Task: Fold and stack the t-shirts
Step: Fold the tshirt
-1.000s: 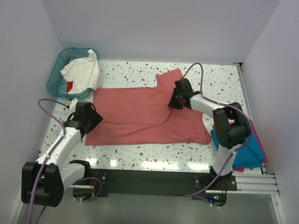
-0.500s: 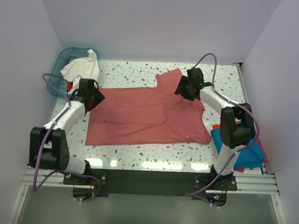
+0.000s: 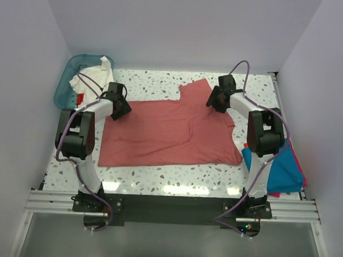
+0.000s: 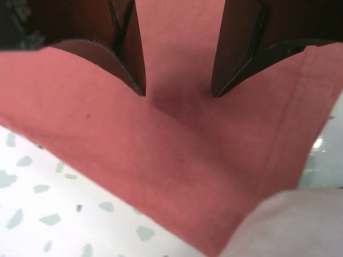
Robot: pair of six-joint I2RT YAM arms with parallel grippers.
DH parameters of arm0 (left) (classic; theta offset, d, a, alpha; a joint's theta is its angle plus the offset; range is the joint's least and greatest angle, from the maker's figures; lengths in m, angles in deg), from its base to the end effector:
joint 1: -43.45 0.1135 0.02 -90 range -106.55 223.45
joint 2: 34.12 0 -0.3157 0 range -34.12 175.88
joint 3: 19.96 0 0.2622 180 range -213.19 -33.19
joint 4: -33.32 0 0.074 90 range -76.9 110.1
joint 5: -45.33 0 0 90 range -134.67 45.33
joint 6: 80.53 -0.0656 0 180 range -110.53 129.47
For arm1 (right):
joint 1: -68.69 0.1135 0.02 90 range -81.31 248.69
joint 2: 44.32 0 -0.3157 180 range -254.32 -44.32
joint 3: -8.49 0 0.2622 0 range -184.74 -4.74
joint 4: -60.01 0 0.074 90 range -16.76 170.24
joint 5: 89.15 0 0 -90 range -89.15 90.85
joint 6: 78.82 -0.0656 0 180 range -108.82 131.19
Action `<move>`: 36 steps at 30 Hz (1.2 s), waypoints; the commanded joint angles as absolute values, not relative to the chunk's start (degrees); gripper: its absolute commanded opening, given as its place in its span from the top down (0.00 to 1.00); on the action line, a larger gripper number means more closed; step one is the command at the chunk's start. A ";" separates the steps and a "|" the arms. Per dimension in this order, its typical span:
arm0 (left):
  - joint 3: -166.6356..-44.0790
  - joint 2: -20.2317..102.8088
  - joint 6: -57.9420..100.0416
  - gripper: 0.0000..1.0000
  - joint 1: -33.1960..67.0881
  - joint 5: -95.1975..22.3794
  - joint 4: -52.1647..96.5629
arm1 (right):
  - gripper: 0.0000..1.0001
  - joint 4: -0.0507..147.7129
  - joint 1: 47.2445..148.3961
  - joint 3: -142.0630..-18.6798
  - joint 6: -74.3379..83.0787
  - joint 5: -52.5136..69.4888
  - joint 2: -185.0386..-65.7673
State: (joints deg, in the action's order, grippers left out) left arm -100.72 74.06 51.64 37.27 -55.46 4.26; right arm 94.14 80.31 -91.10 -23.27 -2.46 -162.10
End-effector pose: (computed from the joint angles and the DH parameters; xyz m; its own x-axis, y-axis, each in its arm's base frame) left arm 0.4265 -0.0338 0.1773 -0.6163 -0.5966 -0.5141 -0.5542 0.7923 -0.2551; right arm 0.4920 0.0973 0.2006 -0.7335 0.4257 -0.5299 0.3012 0.9024 0.3081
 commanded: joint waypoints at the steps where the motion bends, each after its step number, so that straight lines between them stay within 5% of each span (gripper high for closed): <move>1: -101.58 74.87 50.77 0.43 35.80 -54.95 6.12 | 0.45 94.34 79.24 -88.51 -23.18 -3.63 -161.40; 18: -93.92 71.97 56.58 0.43 30.35 -52.41 10.08 | 0.46 91.52 69.49 -71.27 -23.44 -2.15 -151.55; 25: -106.01 71.70 51.06 0.39 31.23 -57.57 3.68 | 0.43 91.68 69.04 -77.32 -19.85 7.78 -150.23; 36: -126.07 83.20 41.99 0.44 33.51 -70.50 -7.93 | 0.43 97.31 69.13 -93.93 -15.45 4.54 -155.06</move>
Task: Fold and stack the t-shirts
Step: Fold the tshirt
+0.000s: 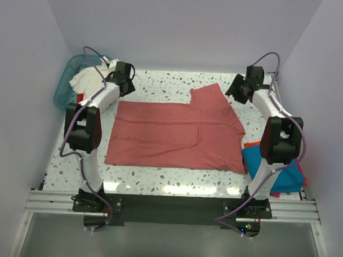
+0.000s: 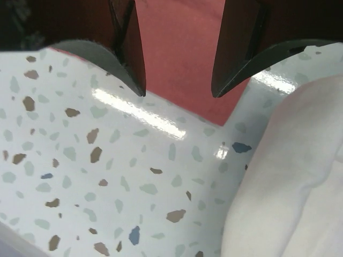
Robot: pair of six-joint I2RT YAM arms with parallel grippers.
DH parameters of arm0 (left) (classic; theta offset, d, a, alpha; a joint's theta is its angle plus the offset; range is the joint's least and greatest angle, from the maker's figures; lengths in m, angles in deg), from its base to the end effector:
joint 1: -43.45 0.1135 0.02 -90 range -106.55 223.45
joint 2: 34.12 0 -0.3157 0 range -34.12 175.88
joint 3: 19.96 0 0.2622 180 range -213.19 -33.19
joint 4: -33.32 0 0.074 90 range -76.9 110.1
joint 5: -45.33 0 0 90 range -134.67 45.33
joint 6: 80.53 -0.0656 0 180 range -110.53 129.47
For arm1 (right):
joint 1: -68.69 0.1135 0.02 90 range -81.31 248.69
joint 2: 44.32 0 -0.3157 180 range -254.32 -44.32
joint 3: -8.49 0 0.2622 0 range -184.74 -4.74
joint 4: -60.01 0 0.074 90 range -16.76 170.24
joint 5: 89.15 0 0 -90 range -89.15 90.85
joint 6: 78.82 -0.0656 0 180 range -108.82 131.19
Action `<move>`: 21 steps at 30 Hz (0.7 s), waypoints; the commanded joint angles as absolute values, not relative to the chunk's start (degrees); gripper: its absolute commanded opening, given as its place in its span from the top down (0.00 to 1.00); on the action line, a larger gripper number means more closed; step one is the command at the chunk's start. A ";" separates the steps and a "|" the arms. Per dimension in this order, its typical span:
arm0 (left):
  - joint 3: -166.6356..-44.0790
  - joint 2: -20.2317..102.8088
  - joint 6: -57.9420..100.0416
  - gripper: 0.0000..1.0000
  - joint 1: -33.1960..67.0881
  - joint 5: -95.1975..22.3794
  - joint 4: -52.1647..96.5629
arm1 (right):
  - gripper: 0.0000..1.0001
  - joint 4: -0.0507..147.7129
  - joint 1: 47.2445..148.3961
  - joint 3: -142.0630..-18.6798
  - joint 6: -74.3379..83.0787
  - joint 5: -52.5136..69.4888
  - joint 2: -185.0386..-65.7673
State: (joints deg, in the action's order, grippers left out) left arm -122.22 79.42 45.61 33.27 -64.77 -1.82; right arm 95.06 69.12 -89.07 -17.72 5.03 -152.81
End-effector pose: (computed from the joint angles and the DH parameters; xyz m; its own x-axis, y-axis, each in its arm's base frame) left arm 0.4929 -0.0656 0.2534 -0.5362 -0.4664 -0.7035 -0.4748 0.8558 -0.2055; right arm 0.4744 0.0083 0.2629 -0.6576 0.4771 -0.5830 0.2966 0.8754 0.3817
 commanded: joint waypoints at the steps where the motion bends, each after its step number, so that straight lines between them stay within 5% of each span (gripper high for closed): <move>1: -126.70 83.83 42.08 0.44 33.51 -71.55 -8.81 | 0.43 97.67 69.13 -95.08 -15.18 4.36 -155.67; 21: -136.90 95.69 41.20 0.50 33.95 -72.97 -12.16 | 0.42 97.76 70.36 -112.92 -9.56 0.07 -171.67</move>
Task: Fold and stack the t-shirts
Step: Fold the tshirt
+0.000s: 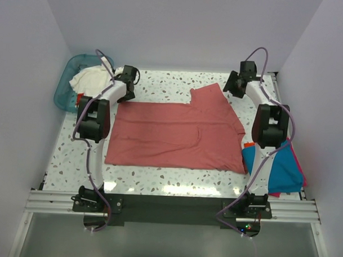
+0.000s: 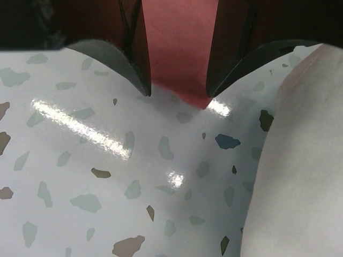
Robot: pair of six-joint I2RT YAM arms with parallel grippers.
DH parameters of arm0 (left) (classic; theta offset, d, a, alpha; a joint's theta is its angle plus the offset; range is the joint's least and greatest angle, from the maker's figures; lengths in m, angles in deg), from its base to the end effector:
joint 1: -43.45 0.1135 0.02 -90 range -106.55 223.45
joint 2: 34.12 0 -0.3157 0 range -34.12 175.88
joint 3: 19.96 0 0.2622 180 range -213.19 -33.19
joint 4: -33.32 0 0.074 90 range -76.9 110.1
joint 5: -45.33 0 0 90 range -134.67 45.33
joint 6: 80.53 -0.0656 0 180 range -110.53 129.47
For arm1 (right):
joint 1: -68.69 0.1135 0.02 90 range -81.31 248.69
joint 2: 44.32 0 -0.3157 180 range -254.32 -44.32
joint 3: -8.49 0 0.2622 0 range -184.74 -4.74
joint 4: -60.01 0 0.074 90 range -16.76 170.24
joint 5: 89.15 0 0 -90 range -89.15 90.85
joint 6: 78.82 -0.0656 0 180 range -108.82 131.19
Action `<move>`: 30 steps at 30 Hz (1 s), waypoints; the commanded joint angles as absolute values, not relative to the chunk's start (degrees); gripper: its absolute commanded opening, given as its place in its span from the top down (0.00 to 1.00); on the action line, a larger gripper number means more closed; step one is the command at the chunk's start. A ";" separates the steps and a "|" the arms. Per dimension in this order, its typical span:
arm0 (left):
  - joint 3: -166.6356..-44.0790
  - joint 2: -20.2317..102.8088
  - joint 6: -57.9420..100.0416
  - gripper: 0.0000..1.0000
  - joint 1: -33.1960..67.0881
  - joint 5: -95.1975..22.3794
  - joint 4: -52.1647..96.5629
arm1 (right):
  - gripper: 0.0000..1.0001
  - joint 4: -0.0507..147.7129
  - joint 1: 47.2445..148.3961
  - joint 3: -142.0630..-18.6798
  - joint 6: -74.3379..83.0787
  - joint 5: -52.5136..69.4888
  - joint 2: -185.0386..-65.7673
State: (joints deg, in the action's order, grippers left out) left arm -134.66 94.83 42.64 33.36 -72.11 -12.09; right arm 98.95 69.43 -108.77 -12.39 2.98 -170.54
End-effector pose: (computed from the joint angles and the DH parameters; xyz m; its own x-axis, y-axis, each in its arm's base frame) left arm 0.5363 -0.0647 0.1804 -0.6709 -0.3738 -0.6404 -0.5266 0.8482 0.0565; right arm 0.5590 0.0097 0.2238 -0.6951 0.3906 -0.6035 0.2620 0.9194 0.2934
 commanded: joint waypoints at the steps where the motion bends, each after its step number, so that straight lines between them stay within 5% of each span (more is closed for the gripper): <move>1: -136.90 95.87 41.11 0.51 33.95 -72.62 -12.16 | 0.42 98.37 70.89 -113.71 -9.21 -1.25 -172.98; 23: -133.47 94.56 40.06 0.94 35.36 -69.37 -8.65 | 0.43 102.42 77.13 -128.75 -4.90 -11.81 -187.14; 30: -133.21 93.24 40.93 1.00 35.27 -68.14 -7.51 | 0.76 103.29 77.22 -128.23 -4.90 -12.42 -186.36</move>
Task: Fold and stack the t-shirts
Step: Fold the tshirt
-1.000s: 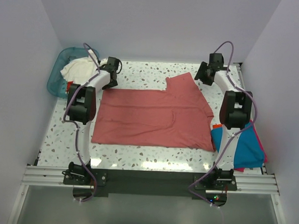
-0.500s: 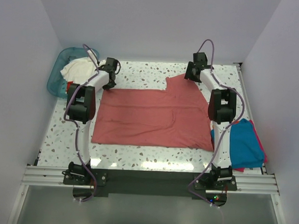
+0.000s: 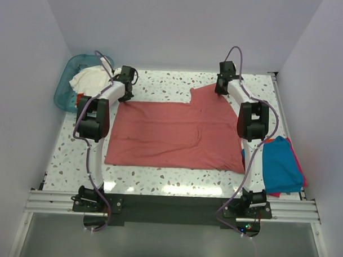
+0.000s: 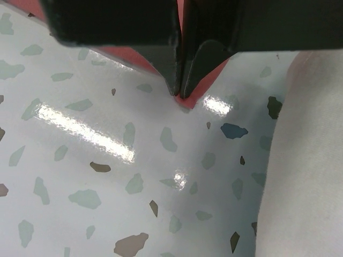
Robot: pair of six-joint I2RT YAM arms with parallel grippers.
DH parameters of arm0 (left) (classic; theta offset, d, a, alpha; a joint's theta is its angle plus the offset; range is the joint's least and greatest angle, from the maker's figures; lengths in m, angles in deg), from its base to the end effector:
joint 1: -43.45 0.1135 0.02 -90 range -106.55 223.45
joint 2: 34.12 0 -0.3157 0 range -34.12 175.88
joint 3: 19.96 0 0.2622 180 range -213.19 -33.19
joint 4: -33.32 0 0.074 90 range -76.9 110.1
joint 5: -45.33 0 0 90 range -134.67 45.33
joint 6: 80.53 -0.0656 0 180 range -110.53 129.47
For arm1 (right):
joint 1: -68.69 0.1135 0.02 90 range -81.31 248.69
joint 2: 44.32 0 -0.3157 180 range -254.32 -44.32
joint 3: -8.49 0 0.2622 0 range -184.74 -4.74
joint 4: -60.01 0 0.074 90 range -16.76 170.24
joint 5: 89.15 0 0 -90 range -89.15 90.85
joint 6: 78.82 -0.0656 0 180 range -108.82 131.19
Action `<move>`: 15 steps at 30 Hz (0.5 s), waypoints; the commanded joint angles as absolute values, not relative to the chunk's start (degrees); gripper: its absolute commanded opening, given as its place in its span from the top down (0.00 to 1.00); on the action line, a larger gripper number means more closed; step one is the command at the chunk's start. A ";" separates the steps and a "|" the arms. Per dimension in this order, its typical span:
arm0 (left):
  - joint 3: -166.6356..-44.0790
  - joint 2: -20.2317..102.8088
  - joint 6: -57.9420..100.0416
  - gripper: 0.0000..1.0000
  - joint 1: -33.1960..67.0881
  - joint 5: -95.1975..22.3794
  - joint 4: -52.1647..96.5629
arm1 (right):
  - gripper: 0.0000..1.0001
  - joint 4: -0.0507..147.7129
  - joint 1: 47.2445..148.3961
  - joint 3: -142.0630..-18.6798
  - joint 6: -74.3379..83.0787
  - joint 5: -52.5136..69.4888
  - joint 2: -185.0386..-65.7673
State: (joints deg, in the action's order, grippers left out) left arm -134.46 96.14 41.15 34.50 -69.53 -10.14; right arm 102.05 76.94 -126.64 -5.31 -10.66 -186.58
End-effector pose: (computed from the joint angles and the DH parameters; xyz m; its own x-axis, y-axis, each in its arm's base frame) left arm 0.5424 -0.0575 0.1685 -0.6847 -0.3745 -0.6252 -0.5064 0.8614 0.0386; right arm 0.6157 0.0760 0.1696 -0.7213 0.1765 -0.6698 0.2015 0.9786 0.0408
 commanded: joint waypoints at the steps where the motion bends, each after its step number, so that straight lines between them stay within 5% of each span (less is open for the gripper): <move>1: -133.12 92.97 40.93 1.00 35.27 -67.70 -7.15 | 0.83 103.29 77.22 -127.96 -4.90 -12.60 -186.09; 7: -132.42 90.52 41.72 1.00 35.36 -66.91 -5.48 | 1.00 103.47 77.22 -126.64 -5.33 -14.71 -183.90; 15: -130.83 87.52 41.46 1.00 35.97 -66.56 -0.74 | 1.00 102.41 76.78 -126.73 -6.39 -16.03 -180.82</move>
State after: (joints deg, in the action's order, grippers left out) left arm -130.44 91.70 41.35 34.87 -67.00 -5.73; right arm 102.43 76.99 -126.25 -5.72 -13.72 -186.23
